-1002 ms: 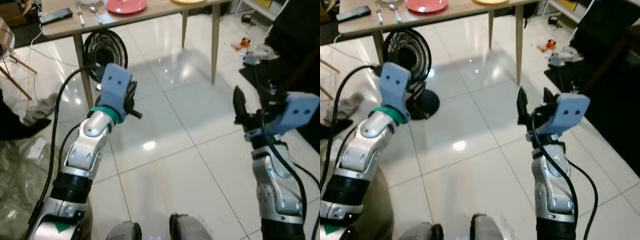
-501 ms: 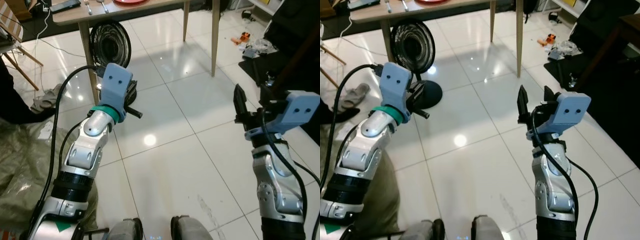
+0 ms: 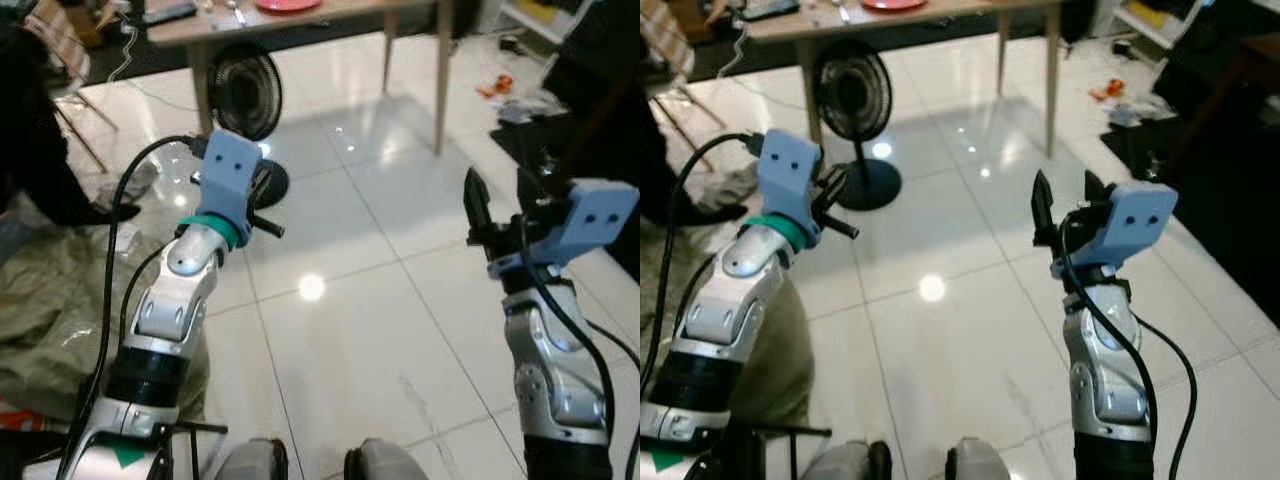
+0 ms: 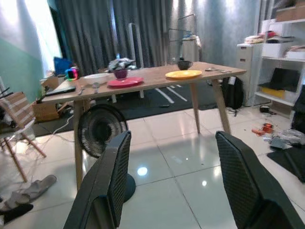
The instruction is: Setting the table
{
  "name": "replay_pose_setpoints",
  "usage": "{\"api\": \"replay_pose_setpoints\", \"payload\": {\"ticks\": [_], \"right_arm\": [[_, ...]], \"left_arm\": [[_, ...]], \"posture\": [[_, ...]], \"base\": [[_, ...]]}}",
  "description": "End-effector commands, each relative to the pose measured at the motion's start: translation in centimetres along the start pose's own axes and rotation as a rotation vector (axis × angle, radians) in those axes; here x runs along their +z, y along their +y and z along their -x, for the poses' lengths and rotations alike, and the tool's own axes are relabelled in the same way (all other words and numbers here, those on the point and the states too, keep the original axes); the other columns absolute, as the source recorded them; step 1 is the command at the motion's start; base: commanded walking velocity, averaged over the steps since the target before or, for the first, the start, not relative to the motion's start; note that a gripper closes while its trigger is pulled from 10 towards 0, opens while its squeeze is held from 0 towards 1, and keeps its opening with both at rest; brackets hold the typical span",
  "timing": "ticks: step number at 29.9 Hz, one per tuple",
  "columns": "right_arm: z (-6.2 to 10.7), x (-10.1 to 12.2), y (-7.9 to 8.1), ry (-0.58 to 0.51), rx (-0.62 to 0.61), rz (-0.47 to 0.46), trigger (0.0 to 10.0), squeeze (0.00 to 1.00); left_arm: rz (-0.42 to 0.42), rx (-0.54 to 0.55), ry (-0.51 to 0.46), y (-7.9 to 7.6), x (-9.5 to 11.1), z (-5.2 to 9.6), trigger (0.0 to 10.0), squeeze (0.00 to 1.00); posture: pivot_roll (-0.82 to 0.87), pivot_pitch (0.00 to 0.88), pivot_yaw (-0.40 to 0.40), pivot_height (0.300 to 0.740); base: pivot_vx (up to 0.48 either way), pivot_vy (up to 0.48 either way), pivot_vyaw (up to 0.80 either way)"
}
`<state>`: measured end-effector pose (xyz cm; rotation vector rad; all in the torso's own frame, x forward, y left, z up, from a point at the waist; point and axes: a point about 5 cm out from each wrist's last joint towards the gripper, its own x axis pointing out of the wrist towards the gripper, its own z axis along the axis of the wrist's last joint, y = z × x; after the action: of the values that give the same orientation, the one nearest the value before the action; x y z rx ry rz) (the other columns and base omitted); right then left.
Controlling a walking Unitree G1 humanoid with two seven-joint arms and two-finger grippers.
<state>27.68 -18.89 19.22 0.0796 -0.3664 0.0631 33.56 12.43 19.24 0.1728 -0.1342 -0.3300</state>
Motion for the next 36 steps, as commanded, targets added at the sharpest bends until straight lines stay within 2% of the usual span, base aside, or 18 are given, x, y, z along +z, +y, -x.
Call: {"api": "replay_pose_setpoints", "payload": {"ticks": [1, 13, 21, 36], "right_arm": [[0.2, -0.2, -0.2, 0.009, -0.012, -0.001, 10.0, 0.00], [0.2, -0.2, -0.2, 0.016, -0.007, 0.000, 10.0, 0.00], [0.4, -0.8, -0.2, 0.043, 0.003, 0.013, 10.0, 0.00], [0.5, -1.1, -0.3, 0.062, 0.003, 0.009, 10.0, 0.00]], "left_arm": [[0.011, -0.007, 0.020, -0.2, -0.4, -0.1, 10.0, 0.00], [0.003, 0.019, 0.030, -0.1, -0.7, 0.0, 10.0, 0.00], [-0.006, 0.044, 0.072, 0.2, -1.8, 0.5, 10.0, 0.00], [-0.006, 0.060, 0.078, 0.2, -1.9, 0.6, 10.0, 0.00]], "posture": [[-0.06, 0.000, 0.101, 0.740], [-0.07, 0.000, 0.095, 0.740], [-0.06, 0.000, 0.088, 0.740], [-0.06, 0.000, 0.083, 0.740]], "base": [[0.000, 0.000, -0.80], [0.000, 0.000, -0.80], [0.000, 0.000, -0.80], [0.000, 0.000, -0.80]]}}
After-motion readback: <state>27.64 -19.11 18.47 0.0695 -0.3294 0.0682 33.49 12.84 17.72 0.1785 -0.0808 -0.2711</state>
